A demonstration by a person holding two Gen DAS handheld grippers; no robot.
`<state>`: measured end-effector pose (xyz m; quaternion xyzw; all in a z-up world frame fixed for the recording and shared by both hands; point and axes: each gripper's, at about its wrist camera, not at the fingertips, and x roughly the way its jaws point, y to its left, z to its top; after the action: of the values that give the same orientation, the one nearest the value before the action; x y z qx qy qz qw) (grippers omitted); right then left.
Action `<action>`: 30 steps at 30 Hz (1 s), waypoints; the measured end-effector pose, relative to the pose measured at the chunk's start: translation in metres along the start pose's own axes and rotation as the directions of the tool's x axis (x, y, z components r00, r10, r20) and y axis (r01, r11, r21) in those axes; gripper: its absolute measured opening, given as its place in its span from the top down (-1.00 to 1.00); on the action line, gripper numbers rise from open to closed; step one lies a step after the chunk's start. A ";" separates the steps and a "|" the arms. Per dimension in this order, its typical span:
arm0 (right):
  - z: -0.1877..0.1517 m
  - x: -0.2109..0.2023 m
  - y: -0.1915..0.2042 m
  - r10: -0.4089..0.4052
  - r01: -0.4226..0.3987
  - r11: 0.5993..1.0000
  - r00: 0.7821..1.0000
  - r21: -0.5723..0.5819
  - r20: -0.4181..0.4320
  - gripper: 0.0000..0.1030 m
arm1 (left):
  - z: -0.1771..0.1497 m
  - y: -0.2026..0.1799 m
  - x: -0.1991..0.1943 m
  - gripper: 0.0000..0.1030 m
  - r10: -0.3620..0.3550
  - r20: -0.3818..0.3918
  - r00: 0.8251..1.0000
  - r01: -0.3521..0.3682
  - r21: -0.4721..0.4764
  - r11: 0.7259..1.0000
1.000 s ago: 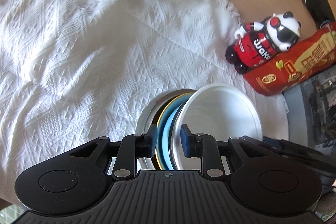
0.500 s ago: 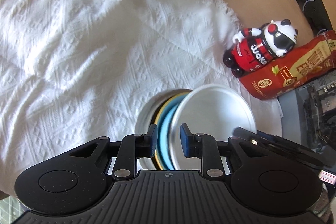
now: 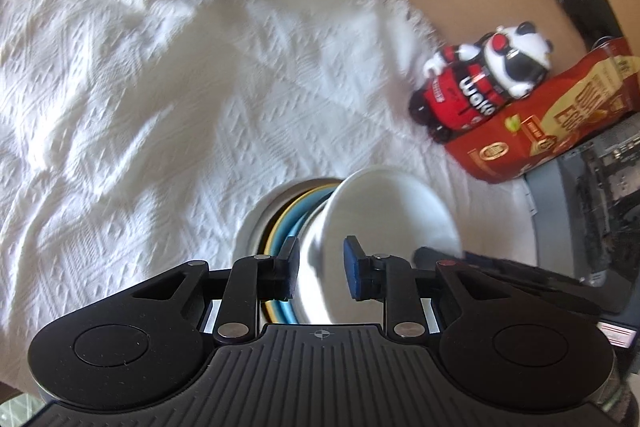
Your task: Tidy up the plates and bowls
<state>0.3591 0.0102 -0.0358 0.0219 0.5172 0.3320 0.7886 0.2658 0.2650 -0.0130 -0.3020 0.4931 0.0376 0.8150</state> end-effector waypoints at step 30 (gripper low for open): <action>-0.019 0.004 -0.009 0.034 -0.033 0.998 0.999 0.046 -0.036 0.17 | -0.005 -0.006 0.017 0.39 0.040 -0.029 0.999 -0.040 0.024 0.999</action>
<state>0.3490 -0.0006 -0.0516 0.0425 0.5385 0.3335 0.7726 0.2725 0.2535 -0.0263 -0.2830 0.5113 0.0437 0.8103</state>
